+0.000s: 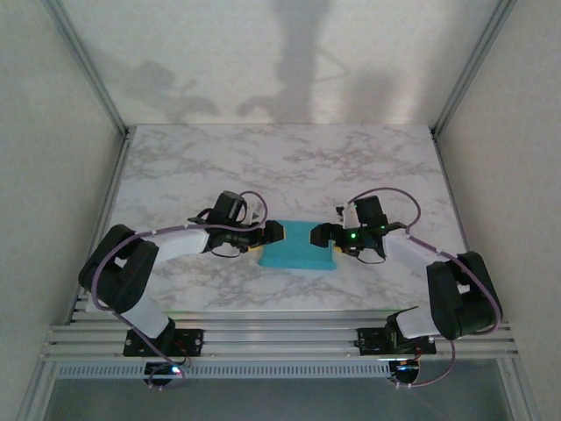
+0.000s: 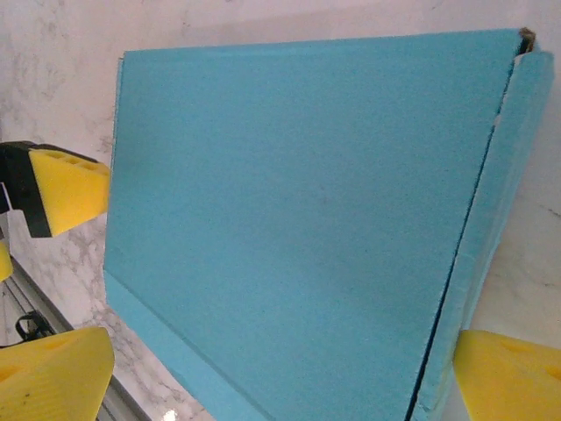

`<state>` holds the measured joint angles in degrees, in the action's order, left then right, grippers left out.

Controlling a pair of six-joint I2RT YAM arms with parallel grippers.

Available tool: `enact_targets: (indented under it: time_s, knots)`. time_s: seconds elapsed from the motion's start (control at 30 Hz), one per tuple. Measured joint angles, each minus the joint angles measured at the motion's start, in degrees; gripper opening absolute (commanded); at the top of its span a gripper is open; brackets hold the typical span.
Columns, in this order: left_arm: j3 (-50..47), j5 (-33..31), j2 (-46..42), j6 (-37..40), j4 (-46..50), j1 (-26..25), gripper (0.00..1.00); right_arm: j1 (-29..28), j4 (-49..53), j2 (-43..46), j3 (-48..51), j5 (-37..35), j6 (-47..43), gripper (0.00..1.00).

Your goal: Fold the paper box

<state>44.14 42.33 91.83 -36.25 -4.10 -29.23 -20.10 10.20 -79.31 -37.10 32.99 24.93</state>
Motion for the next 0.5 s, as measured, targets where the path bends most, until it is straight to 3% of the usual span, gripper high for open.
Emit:
enact_targets:
  time_s: [0.5]
  knots:
    - [2.5, 2.1, -7.3, -1.4, -0.1, 2.0, 0.99, 2.0, 9.2, 5.8, -7.9, 0.0, -1.1, 0.99]
